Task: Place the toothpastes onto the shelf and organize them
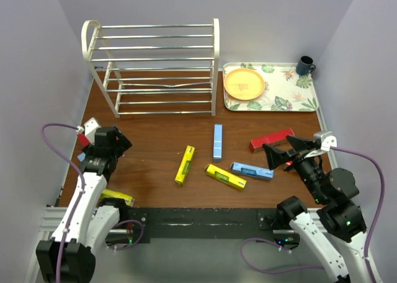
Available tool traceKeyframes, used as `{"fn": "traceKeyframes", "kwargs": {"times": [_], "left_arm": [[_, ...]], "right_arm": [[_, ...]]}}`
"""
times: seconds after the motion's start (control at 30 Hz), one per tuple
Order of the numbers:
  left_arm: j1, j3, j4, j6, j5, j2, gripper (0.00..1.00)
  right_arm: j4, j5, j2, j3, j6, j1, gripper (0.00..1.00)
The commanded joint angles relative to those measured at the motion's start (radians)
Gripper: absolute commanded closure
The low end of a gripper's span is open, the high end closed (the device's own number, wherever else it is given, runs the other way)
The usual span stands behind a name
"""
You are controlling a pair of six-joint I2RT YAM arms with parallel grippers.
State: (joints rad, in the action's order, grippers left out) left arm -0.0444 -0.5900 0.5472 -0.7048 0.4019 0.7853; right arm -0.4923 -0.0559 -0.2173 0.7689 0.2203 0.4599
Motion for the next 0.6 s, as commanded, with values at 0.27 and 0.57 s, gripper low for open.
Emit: {"fn": "traceKeyframes", "kwargs": {"times": [0.27, 0.57], "left_arm": [[0.161, 0.013, -0.174, -0.051, 0.135, 0.241, 0.05], [0.27, 0.056, -0.254, -0.009, 0.084, 0.29, 0.04]], "right_arm": [[0.015, -0.007, -0.004, -0.008, -0.071, 0.059, 0.01], [0.021, -0.005, -0.054, 0.013, -0.085, 0.071, 0.01]]}}
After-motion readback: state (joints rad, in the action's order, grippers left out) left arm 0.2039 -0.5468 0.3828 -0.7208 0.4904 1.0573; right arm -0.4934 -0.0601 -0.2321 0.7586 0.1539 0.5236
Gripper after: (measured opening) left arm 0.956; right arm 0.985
